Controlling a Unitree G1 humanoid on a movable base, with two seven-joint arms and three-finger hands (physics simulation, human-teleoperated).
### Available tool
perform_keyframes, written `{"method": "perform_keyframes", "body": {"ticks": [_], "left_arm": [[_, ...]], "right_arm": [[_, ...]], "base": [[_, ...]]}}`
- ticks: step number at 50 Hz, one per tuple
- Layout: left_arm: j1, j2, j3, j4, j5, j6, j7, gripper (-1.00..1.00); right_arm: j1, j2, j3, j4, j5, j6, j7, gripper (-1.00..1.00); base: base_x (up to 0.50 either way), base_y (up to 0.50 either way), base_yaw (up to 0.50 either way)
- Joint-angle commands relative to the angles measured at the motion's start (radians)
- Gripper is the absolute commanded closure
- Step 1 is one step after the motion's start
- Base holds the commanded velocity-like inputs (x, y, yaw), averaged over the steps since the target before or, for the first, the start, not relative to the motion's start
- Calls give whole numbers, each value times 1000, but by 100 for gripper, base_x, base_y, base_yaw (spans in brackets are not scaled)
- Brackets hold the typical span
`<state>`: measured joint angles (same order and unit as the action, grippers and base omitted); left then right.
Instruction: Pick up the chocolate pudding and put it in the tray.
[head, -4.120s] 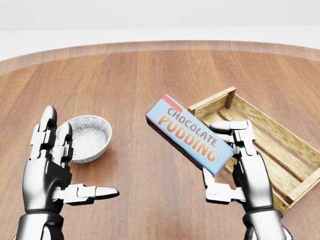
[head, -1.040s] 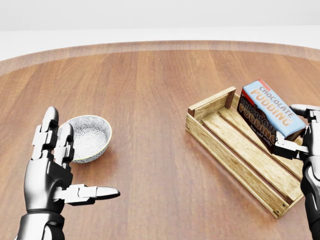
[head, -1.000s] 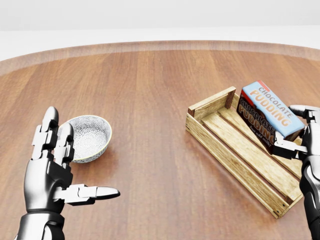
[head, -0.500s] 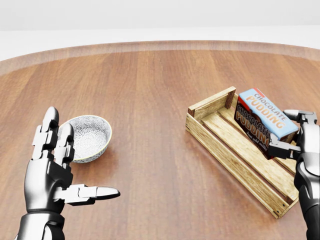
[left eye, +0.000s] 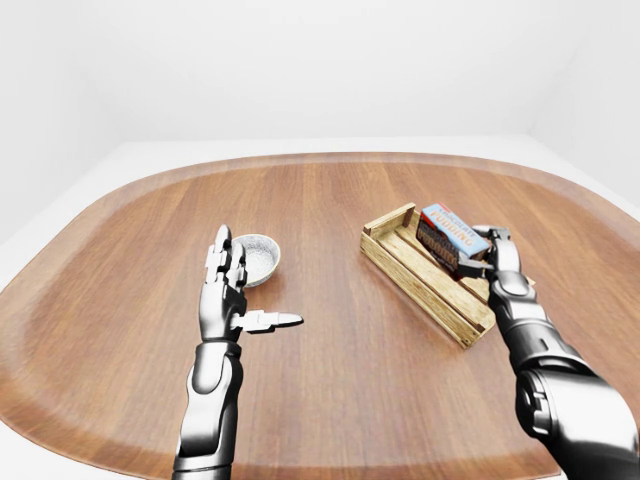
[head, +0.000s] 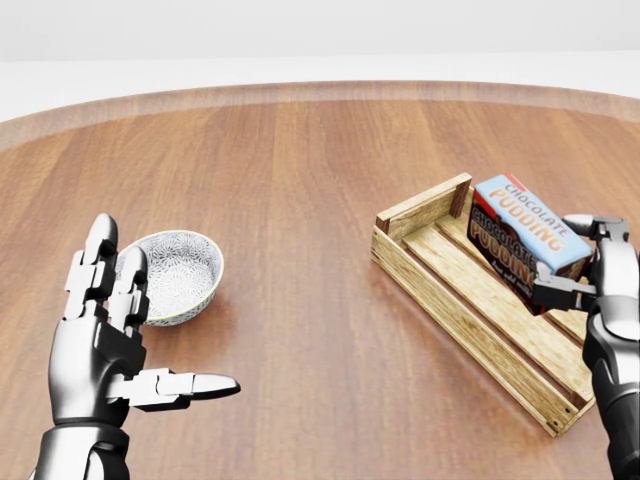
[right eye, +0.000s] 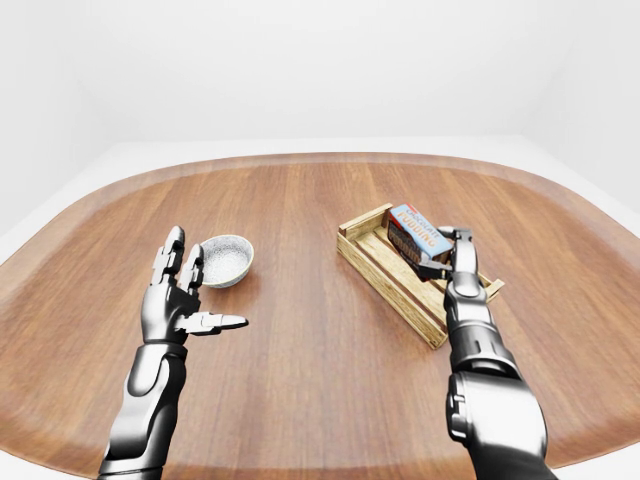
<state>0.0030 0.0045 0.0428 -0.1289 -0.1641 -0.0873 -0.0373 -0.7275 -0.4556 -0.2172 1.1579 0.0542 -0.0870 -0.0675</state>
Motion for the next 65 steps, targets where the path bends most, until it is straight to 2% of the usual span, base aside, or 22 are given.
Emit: {"method": "perform_keyframes", "body": {"ticks": [1,44,65], "left_arm": [[-2,0,3,-2,-7,0,-2,-100],[-3,1,3,-4,-7,0,-1,-100],[-3,1,3,-4,-8,0,-1,-100]], "right_arm": [[-29,0,-3,26,22,0,-24,100],[-36,23,-4,127,-28,0,-55,100],[-20,4,-19,144,-33,0,-64,100]], "base": [[0,0,0],[0,0,0],[0,0,0]]}}
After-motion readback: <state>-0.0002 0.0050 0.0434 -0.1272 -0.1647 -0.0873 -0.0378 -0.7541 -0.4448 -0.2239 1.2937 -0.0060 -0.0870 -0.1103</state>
